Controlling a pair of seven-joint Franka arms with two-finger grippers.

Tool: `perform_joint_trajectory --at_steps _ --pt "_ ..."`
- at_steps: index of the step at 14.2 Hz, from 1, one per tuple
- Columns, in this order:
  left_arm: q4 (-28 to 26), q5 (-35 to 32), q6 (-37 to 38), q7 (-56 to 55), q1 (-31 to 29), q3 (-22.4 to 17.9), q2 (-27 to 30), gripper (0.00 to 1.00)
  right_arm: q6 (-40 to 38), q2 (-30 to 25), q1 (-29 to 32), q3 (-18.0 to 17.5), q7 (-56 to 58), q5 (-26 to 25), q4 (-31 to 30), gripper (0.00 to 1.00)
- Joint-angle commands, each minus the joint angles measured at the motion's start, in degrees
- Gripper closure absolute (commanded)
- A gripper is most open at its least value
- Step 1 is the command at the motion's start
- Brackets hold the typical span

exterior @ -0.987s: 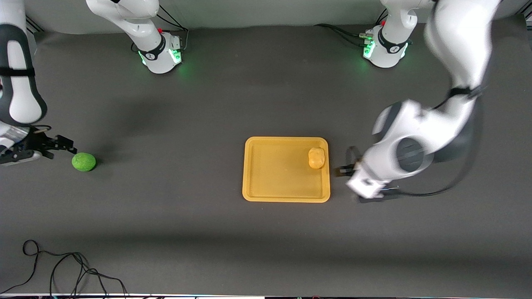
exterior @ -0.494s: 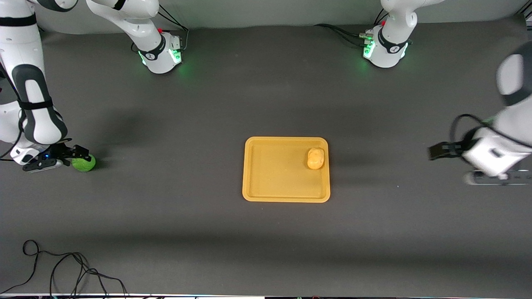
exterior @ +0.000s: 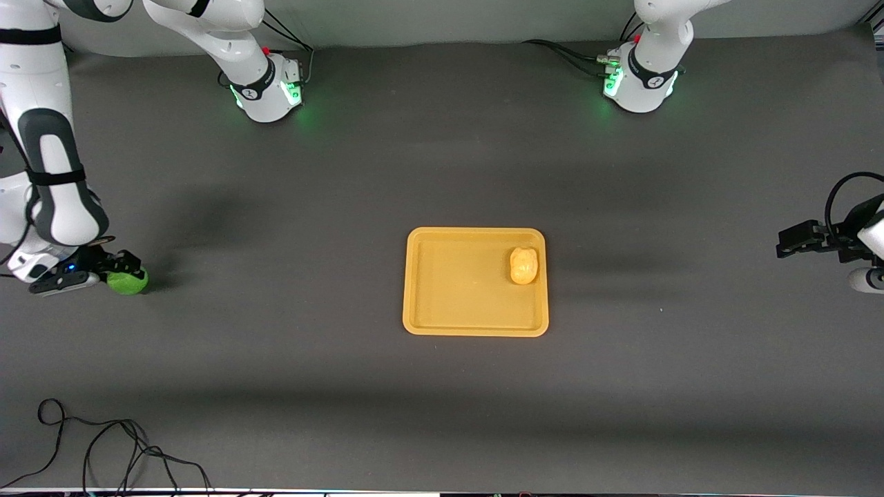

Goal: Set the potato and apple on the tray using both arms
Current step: 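Release the potato on the tray while the right gripper grasps the apple, then carry the green apple with the right gripper over the tray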

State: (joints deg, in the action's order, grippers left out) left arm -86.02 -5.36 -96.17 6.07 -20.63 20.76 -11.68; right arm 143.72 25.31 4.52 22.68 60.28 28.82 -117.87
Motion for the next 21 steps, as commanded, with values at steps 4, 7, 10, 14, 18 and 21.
perform_joint_trajectory --at_steps 4,7,10,14,18,21 --pt "-13.87 1.49 -8.49 -1.76 0.68 -0.02 8.23 0.04 -26.14 -9.13 -3.46 1.05 -13.3 -17.81 17.79 0.66" --pt "-16.72 1.49 -11.32 -3.6 0.86 0.07 8.78 0.01 -40.42 -8.96 -8.72 1.05 -21.92 -20.82 30.12 0.66" --pt "-15.49 1.4 -9.83 -2.9 0.85 0.07 7.82 0.01 -44.4 -8.96 -17.06 0.96 -33.51 -21.09 33.75 0.66" --pt "-15.31 1.23 -9.65 -3.08 1.38 0.16 7.11 0.01 -44.41 -6.77 -31.99 0.96 -57.22 -21.17 37.26 0.66" --pt "-13.13 1.23 -6.31 -2.64 1.38 0.07 7.11 0.01 -44.41 2.0 -45.09 0.79 -82.01 -20.74 45.07 0.66" --pt "-9.43 2.89 -0.98 -2.55 1.56 0.16 5.27 0.0 -43.88 12.89 -52.49 -2.97 -100.12 -20.38 57.1 0.66"
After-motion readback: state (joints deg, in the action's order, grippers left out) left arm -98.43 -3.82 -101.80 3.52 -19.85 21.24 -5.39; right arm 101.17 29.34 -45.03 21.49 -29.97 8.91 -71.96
